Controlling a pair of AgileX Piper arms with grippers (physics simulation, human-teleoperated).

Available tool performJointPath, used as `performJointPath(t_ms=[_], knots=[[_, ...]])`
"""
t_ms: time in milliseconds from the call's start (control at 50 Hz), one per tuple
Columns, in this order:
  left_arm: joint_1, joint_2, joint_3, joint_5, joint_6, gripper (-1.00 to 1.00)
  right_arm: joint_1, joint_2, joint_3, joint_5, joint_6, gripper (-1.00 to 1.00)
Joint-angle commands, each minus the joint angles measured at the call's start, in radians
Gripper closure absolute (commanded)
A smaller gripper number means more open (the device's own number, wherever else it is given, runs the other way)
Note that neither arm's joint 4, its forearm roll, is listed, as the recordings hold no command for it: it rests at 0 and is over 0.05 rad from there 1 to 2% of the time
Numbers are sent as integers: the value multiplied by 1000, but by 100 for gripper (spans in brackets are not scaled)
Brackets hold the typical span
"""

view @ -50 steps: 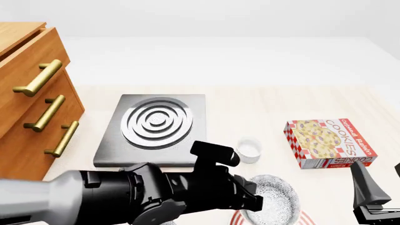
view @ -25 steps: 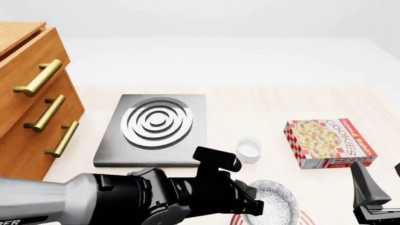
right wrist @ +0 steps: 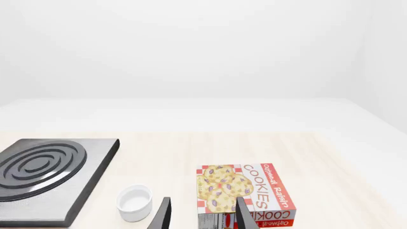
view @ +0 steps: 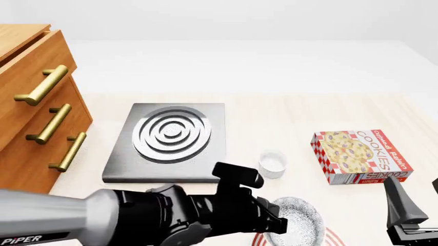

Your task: Pick the akita bowl on the wooden cabinet and place it on the plate.

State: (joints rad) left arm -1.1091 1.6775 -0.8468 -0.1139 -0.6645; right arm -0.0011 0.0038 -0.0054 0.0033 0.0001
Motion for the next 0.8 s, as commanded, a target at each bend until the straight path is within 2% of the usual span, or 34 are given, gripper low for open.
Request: performJointPath(t_ms=[20, 800], knots=[[3, 23, -6, -19, -3, 100, 0, 0, 0, 0, 0, -100], [-31, 130, -40, -59, -35, 100, 0, 0, 0, 0, 0, -100]])
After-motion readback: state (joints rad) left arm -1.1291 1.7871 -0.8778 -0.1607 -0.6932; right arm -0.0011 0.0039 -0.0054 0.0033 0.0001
